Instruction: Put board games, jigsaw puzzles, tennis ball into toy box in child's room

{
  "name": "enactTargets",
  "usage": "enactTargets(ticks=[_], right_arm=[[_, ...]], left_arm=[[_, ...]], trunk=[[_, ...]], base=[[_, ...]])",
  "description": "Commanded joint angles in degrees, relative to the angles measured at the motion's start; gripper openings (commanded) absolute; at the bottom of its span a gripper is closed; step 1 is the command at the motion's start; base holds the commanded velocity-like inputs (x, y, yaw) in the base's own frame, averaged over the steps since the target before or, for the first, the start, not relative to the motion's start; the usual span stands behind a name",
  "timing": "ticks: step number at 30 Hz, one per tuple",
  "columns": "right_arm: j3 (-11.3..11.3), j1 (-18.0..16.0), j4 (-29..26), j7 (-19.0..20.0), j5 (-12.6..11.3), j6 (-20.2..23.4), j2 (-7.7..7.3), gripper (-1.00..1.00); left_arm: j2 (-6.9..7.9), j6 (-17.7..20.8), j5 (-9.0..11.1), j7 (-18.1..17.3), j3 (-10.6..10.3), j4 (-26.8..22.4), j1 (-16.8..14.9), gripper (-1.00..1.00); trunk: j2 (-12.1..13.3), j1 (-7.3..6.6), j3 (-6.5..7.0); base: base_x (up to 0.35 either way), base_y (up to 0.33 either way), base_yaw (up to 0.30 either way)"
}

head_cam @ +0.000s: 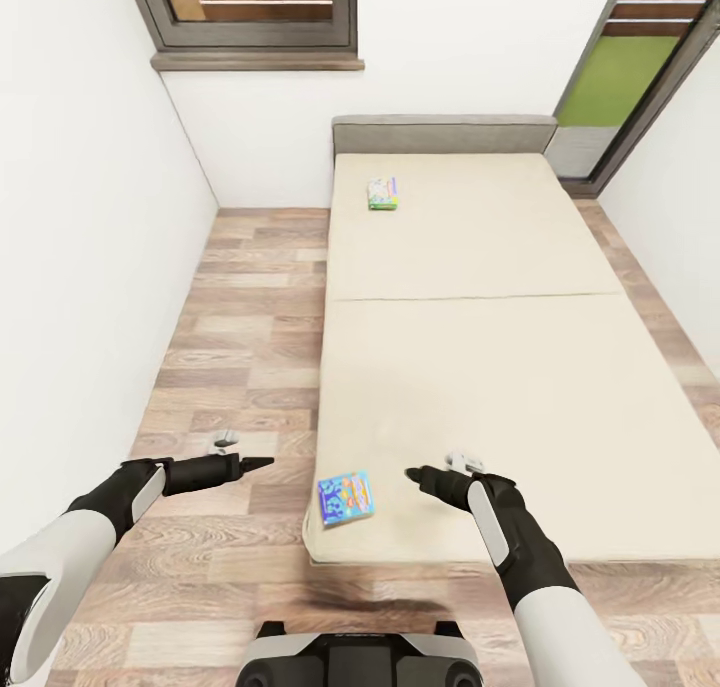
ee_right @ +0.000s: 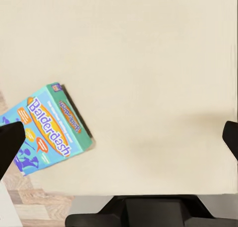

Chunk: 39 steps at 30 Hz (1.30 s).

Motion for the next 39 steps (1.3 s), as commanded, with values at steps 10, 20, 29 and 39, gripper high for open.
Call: enactTargets(ticks=[10,20,29,39], right_arm=[[-0.12,-0.03,-0.06,0.15,0.06,0.26,0.09,1.00],[0.10,-0.03,-0.06,-0.13,0.39,0.05,0.23,1.00],[0.24,-0.03,-0.06,-0.25,0.93,-0.08,0.51,1.00],[0.28,-0.03,-0.06,-0.26,1.02,-0.10,0.61,1.00]], left_arm=[[0.04,0.52,0.50,-0.07,-0.22,-0.02,-0.02,1.00],[0.04,0.57,0.50,-0.07,-0.22,-0.03,-0.01,1.00],[0.04,0.51,0.50,-0.07,-0.22,-0.03,-0.02,1.00],[0.04,0.50,0.50,-0.07,-0.25,-0.01,-0.01,1.00]], trunk=[[-0.09,0.03,-0.04],[-0.09,0.03,-0.04],[-0.09,0.03,-0.04],[-0.09,0.03,-0.06]], base=[[0.002,0.000,-0.057],[0.000,0.080,-0.005],[0.000,0.063,0.000],[0.000,0.007,0.000]])
